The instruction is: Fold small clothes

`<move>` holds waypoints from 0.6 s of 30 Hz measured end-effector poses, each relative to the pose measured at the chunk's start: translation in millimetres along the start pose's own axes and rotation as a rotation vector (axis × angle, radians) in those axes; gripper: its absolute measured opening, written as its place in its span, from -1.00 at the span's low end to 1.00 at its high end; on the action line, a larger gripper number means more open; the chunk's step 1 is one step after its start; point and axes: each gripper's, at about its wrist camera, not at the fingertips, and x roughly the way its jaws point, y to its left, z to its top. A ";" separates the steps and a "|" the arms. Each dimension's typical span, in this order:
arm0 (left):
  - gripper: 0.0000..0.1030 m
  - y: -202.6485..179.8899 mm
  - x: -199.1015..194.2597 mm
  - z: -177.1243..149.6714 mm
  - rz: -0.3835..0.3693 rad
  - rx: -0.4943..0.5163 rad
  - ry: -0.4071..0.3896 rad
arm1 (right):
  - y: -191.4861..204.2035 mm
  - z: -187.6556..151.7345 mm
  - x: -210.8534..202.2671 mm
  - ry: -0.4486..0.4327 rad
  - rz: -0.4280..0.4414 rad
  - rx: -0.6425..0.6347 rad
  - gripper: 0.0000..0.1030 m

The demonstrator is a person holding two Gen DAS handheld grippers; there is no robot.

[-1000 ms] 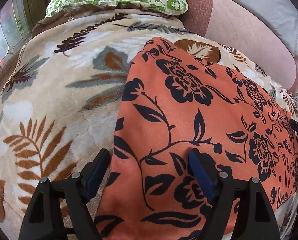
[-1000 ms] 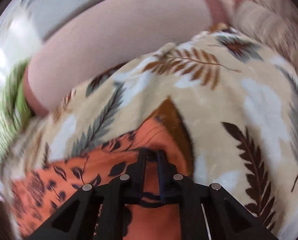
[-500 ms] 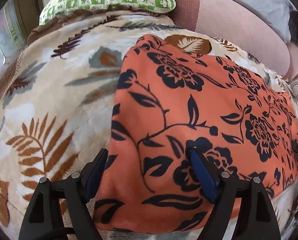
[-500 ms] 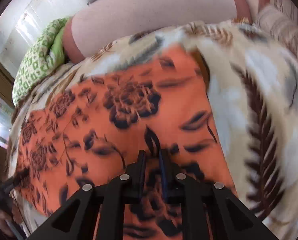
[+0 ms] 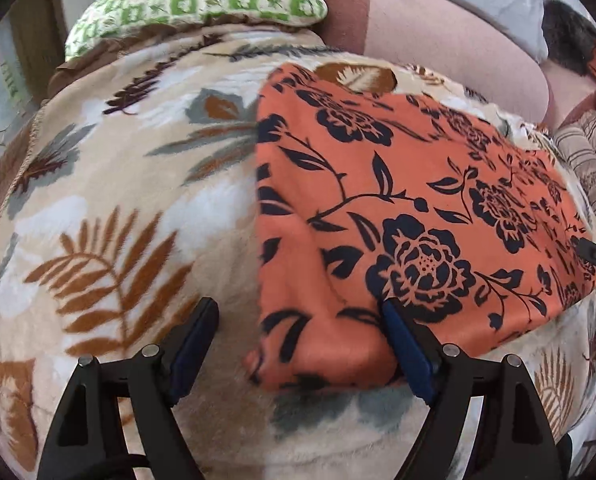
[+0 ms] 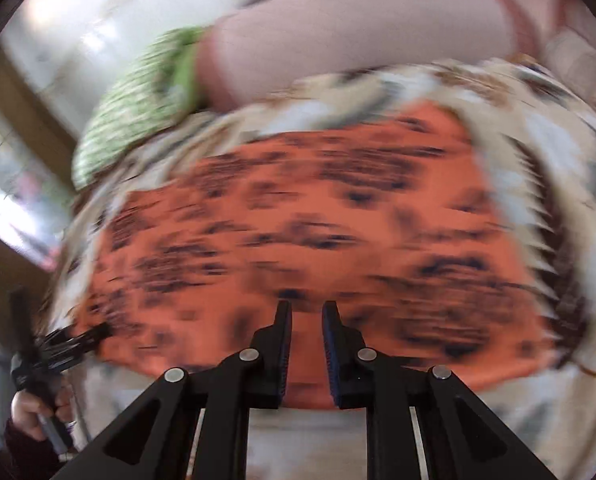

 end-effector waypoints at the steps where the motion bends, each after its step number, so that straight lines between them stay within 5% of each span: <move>1: 0.64 0.7 -4.4 -1.4 0.016 0.009 -0.018 | 18.0 0.8 5.9 0.003 0.018 -0.034 -0.64; 7: 0.74 0.6 -0.7 -11.8 0.073 -0.002 0.014 | 73.1 -22.3 65.2 0.129 0.001 -0.064 -0.61; 9: 0.79 1.5 0.2 -15.8 0.071 -0.050 0.024 | 80.7 -35.9 58.1 0.055 -0.038 -0.107 -0.61; 15: 0.94 -25.7 -2.8 -41.2 0.182 0.068 0.019 | 66.7 -55.4 45.3 0.108 -0.013 -0.072 -0.61; 18: 0.94 -29.4 -18.9 -49.0 0.139 0.046 0.009 | 64.4 -51.5 38.4 0.147 -0.008 -0.028 -0.61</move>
